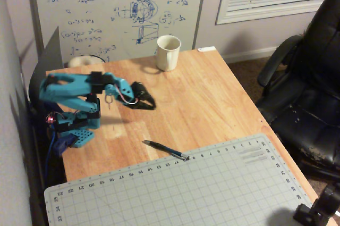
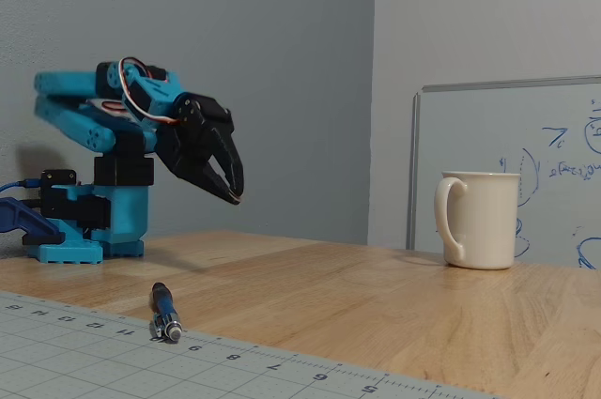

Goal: Touch the pen.

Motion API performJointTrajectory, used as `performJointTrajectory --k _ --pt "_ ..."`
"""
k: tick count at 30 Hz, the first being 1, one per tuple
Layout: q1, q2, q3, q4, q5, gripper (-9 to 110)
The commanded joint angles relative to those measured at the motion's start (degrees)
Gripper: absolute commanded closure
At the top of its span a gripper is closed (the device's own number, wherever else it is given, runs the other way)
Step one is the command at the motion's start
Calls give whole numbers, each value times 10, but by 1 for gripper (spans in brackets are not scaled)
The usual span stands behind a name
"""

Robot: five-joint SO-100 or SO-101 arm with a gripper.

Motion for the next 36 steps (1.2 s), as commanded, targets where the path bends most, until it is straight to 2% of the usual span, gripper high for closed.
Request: performJointTrajectory --k 1,7,13,24,36 --pt "50 -200 -149 -64 4 101" --pt "113 -421 -330 -68 -3 101" --pt "171 -532 -430 -68 -4 101" --pt "244 -596 -437 -73 -4 101" --pt "190 -655 -444 -74 4 101"
